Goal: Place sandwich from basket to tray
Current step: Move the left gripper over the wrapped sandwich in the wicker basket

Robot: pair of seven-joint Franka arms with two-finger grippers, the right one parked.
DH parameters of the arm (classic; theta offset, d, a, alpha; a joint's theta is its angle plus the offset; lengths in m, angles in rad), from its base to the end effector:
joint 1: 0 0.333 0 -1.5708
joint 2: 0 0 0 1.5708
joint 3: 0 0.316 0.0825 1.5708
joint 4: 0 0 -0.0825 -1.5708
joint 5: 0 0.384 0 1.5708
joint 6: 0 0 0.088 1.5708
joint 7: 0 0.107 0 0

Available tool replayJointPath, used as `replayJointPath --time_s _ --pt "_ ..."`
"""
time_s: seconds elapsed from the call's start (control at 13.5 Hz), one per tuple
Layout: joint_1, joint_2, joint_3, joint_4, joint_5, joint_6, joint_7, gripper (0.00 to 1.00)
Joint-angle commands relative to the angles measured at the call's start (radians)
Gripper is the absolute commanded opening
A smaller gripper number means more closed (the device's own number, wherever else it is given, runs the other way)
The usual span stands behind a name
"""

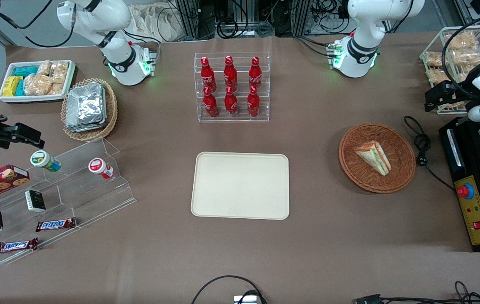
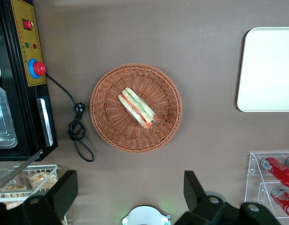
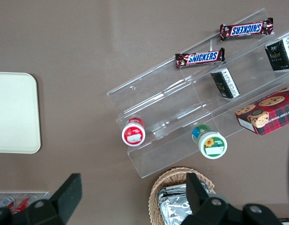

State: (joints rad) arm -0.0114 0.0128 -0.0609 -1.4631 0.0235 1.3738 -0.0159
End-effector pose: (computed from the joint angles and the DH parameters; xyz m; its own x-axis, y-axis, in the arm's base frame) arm 0.5364 -0.0357 0.6511 0.9935 -0.0515 -0.1015 -0.0542 -0.9982 -0.0242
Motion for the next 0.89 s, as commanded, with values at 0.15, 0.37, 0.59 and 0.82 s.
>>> replayJointPath --time_s 0.15,0.37,0.59,0.82 --pt "-0.009 0.006 -0.003 0.012 0.055 -0.019 0.004 1.0" --pt "-0.007 0.012 -0.005 -0.002 0.061 -0.012 -0.016 1.0" --pt "-0.009 -0.025 -0.013 -0.135 0.064 0.088 -0.163 1.0" --pt "-0.009 -0.066 -0.025 -0.323 0.062 0.244 -0.295 1.0"
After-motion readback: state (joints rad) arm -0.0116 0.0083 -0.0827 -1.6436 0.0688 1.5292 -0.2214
